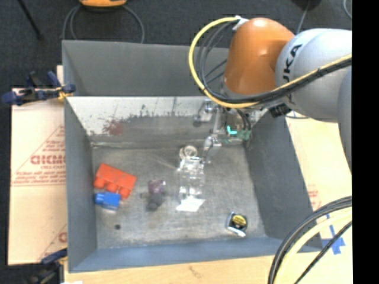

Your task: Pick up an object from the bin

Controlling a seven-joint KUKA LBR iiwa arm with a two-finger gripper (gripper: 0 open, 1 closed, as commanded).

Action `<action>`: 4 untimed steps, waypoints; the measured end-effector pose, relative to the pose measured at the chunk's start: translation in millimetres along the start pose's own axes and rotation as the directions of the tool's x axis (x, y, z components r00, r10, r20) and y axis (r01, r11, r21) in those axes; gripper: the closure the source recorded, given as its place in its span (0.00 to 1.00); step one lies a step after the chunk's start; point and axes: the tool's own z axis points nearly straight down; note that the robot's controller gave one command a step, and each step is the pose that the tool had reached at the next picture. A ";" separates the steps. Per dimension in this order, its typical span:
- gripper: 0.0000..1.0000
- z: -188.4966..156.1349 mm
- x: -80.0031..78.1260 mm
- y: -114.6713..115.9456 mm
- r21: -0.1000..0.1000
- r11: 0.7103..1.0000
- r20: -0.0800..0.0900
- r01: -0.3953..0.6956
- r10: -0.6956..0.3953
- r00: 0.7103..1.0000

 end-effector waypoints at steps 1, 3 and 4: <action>0.00 57.0 3.8 17.9 0.000 0.993 0.002 0.114 -0.114 0.993; 1.00 102.3 -7.9 4.5 -0.002 0.997 0.009 0.079 -0.079 0.997; 1.00 6.7 -5.0 -9.2 0.002 0.997 0.013 0.072 -0.072 0.997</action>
Offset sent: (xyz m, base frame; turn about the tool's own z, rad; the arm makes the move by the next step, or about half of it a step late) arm -0.0040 0.0189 -0.0548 -0.1155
